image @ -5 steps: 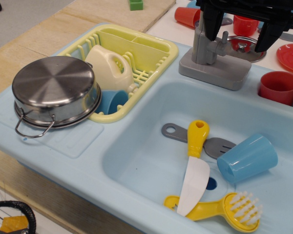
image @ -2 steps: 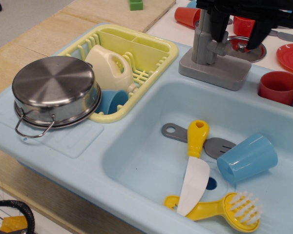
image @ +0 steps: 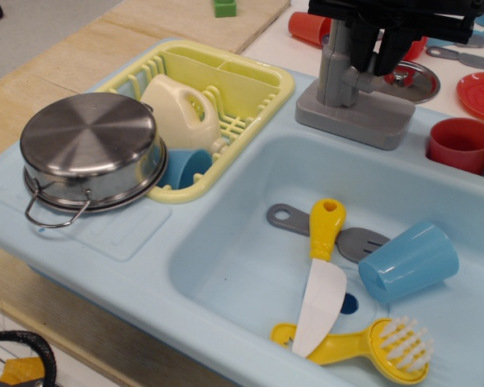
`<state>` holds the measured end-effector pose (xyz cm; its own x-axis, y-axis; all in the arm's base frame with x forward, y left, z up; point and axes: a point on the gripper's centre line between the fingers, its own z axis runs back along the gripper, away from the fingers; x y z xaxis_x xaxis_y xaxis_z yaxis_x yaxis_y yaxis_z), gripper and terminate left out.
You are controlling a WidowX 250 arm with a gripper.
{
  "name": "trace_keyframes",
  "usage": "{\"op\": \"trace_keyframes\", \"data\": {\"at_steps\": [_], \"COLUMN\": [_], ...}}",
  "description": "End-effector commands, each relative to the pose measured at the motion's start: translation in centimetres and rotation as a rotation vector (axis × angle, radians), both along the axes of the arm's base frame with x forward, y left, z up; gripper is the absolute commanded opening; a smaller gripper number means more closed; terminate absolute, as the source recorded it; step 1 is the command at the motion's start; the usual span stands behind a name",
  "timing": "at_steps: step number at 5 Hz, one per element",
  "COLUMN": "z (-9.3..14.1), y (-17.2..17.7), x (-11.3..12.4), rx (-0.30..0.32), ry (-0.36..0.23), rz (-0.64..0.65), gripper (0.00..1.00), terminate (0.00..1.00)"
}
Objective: Turn lever vertical to front
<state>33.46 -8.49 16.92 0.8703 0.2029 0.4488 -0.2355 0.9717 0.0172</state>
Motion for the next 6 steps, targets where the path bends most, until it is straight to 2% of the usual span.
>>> {"op": "trace_keyframes", "data": {"at_steps": [1,4,5,6], "z": [0.2,-1.8,-2.4,-2.9], "y": [0.8,1.7,1.8,2.1], "x": [-1.8,-3.8,-4.3,-5.4], "rx": [-0.034,-0.105,-0.128,-0.151], "ry": [-0.005,0.067,0.064,0.094], "rz": [0.071,0.161,0.181,0.221], "gripper": [0.0,0.0,0.0,0.0], "terminate": [0.0,0.0,0.0,0.0]}}
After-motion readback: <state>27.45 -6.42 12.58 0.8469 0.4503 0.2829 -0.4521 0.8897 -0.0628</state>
